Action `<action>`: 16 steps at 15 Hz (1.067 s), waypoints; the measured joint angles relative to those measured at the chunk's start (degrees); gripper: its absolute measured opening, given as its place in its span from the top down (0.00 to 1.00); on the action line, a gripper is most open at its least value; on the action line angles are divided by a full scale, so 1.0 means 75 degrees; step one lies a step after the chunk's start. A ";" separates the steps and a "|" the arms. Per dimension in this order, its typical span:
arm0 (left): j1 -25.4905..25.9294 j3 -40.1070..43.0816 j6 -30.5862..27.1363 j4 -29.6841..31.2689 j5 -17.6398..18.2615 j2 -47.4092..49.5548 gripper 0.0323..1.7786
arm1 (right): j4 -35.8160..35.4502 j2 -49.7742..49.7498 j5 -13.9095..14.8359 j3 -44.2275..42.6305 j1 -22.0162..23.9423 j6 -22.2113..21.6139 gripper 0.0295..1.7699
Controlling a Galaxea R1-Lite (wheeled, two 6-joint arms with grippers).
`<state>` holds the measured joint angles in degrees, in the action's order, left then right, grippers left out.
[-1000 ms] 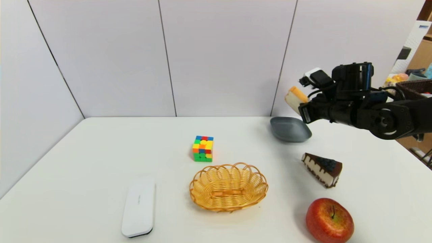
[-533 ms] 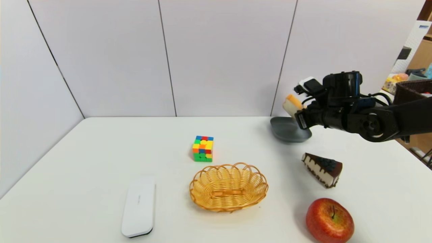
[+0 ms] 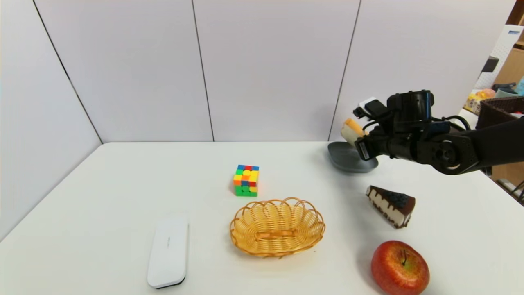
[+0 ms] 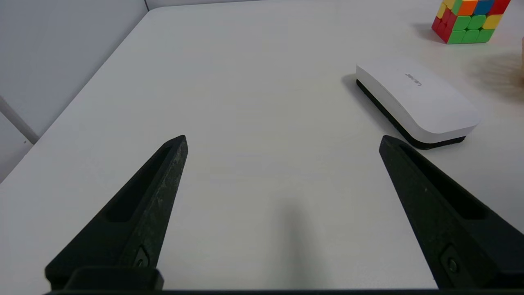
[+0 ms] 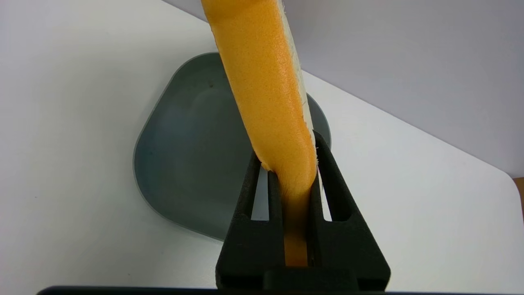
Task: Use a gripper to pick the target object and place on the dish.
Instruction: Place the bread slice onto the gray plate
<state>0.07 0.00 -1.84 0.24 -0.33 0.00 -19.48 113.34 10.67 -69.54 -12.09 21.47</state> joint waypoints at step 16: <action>0.0000 0.0000 0.0000 0.0000 0.0003 0.0000 0.05 | -0.0195 -0.0065 0.0010 0.0278 0.0000 0.0026 0.90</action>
<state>0.07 0.00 -1.84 0.24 -0.30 0.00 -20.94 112.85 10.74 -67.45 -12.09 21.66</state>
